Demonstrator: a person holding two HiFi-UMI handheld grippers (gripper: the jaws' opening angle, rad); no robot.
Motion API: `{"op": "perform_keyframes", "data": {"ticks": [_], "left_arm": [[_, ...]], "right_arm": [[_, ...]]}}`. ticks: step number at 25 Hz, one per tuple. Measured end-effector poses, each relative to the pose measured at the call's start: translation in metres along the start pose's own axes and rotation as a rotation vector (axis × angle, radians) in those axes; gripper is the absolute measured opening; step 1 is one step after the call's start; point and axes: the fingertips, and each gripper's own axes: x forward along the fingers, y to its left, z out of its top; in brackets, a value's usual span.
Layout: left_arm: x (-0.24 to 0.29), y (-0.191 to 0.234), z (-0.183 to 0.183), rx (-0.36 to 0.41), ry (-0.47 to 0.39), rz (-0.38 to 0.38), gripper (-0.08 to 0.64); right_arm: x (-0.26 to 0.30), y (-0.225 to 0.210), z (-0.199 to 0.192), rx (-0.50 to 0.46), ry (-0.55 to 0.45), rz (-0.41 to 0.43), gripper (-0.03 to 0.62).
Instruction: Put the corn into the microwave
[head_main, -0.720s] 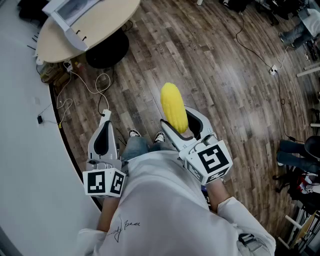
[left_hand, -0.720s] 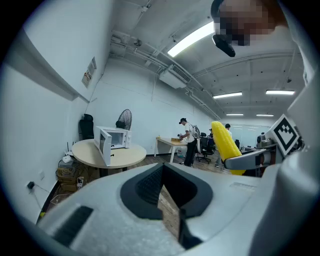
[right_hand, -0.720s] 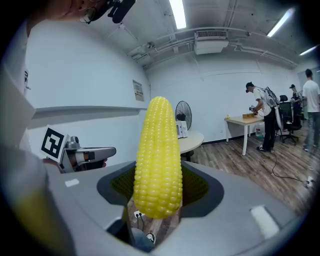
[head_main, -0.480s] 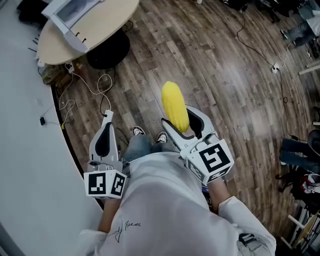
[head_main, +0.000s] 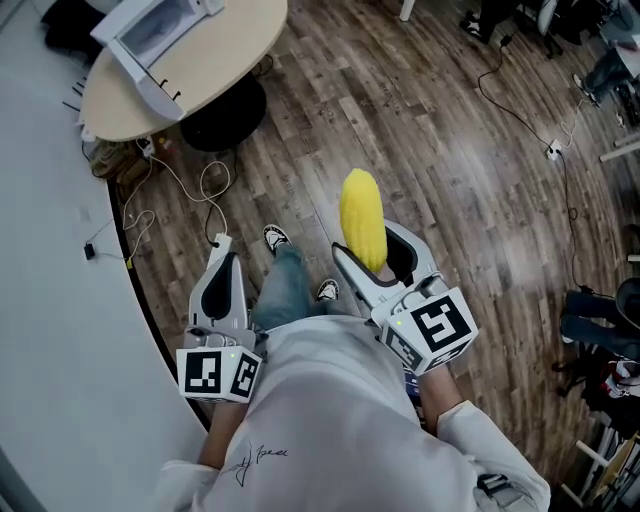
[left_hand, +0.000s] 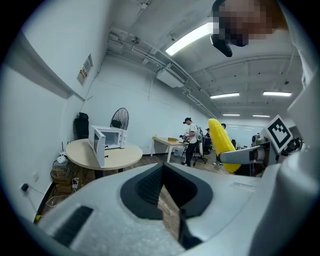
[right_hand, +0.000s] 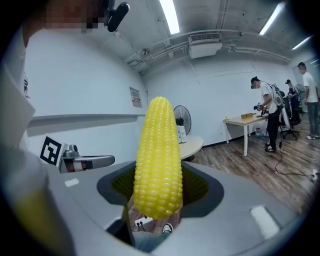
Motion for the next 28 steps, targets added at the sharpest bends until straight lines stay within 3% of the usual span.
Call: {"op": "perform_keyframes", "data": {"ticks": [15, 28], "left_arm": [[0.109, 0.054, 0.036, -0.047, -0.048, -0.060, -0.012], [0.218, 0.148, 0.097, -0.051, -0.049, -0.073, -0.011]], "right_arm": [[0.100, -0.042, 0.057, -0.045, -0.009, -0.019, 0.259], [0.240, -0.064, 0.119, -0.019, 0.016, 0.045, 0.259]]}}
